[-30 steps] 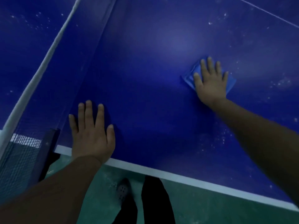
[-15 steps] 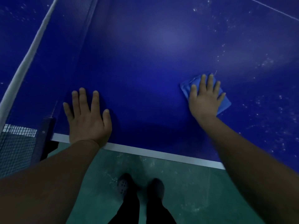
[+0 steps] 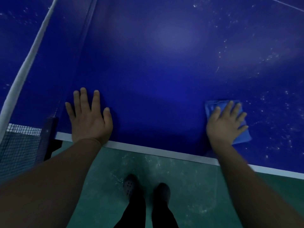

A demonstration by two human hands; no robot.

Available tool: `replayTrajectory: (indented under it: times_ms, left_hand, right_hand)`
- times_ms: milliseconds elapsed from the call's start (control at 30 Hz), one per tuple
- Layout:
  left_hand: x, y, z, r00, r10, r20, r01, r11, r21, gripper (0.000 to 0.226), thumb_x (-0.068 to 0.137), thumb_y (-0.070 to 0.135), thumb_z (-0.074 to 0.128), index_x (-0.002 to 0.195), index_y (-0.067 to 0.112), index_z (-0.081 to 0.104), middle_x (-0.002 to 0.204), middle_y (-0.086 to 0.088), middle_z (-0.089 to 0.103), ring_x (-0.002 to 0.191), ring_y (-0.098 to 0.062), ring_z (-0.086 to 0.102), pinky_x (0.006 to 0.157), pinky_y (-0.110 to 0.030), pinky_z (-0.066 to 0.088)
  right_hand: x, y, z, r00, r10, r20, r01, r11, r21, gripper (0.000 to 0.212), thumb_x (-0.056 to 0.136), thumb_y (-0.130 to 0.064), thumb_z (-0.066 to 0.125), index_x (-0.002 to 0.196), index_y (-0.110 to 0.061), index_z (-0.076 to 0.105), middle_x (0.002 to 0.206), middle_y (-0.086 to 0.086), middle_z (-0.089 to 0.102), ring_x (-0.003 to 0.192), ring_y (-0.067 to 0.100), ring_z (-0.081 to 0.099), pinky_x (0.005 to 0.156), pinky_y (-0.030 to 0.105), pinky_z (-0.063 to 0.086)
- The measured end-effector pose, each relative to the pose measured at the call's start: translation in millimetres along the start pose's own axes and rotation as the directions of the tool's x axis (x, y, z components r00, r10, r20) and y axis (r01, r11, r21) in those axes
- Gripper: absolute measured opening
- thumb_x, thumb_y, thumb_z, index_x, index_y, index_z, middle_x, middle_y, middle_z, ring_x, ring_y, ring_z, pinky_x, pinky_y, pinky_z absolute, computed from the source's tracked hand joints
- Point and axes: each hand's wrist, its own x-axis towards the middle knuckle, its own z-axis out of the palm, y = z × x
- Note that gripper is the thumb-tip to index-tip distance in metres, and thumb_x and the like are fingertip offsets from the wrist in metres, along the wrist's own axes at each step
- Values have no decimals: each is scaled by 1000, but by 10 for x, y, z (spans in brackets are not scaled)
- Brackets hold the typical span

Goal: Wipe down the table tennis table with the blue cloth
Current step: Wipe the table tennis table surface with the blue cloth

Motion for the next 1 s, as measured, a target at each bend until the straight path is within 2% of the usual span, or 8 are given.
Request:
replayTrajectory:
  times_ms: [100, 200, 367, 467, 533, 700, 900, 1000]
  left_hand:
    - [4, -25, -5, 1000, 4, -2, -4, 1000, 5, 71, 97, 50, 18, 161, 19, 14, 168, -13, -2, 155, -25, -11, 123, -52, -9]
    - [-11, -40, -6, 1000, 2, -5, -2, 1000, 3, 71, 97, 51, 18, 161, 19, 13, 168, -12, -2, 155, -24, -12, 123, -52, -9]
    - [1, -16, 0, 1000, 4, 0, -4, 1000, -4, 71, 97, 51, 19, 161, 19, 13, 168, -12, -2, 155, -25, -11, 123, -51, -11]
    - [-4, -22, -8, 1000, 6, 0, -6, 1000, -11, 70, 98, 50, 19, 161, 19, 13, 168, -13, -2, 155, -26, -11, 123, -52, -9]
    - [-6, -26, -4, 1000, 9, 1, -9, 1000, -11, 71, 98, 50, 19, 161, 19, 14, 168, -13, -2, 155, -26, -11, 123, -52, -9]
    - [-16, -38, 1, 1000, 27, -6, -27, 999, -20, 72, 97, 52, 17, 161, 18, 14, 168, -14, -1, 155, -26, -11, 123, -53, -9]
    - [-5, -33, 46, 996, 86, -13, -86, 996, 1, 69, 98, 50, 16, 161, 23, 11, 169, -8, -4, 154, -23, -15, 123, -51, -11]
    - [7, -86, 67, 994, 105, -1, -105, 994, 24, 66, 100, 51, 14, 161, 28, 13, 169, -3, 0, 155, -23, -12, 123, -52, -11]
  right_hand:
    - [-778, -596, 208, 919, -394, -3, 394, 919, -11, 66, 98, -53, 22, 158, -24, 27, 166, 3, 19, 152, 37, 15, 118, 63, 9]
    - [-1056, -404, 242, 583, -800, 144, 810, 585, -32, 62, 99, -53, 32, 155, -26, 33, 165, 1, 23, 152, 34, 17, 119, 62, 10]
    - [67, 489, -37, 979, -197, 56, 201, 977, -73, 70, 98, -58, 16, 160, -27, 17, 168, 1, 9, 154, 33, 7, 119, 63, 7]
    - [38, 59, -14, 1000, 20, -12, -21, 1000, -24, 64, 104, -54, 20, 161, -24, 13, 169, 1, 5, 154, 34, 3, 118, 65, 6]
    - [-278, -422, 93, 979, -206, -8, 205, 978, -25, 62, 104, -51, 26, 160, -26, 18, 168, 1, 10, 154, 34, 7, 118, 64, 6]
    - [-464, -725, 163, 425, -887, 181, 905, 421, -65, 63, 100, -55, 26, 156, -27, 32, 165, -1, 23, 152, 32, 17, 119, 63, 13]
    - [849, -767, -29, 926, -368, 85, 371, 928, -32, 65, 103, -58, 15, 161, -29, 9, 169, -4, 1, 155, 28, -3, 121, 61, 0]
    - [696, -1202, -5, 950, -304, 74, 305, 952, -5, 65, 103, -56, 15, 161, -29, 5, 169, -4, -3, 154, 29, -5, 120, 63, 0]
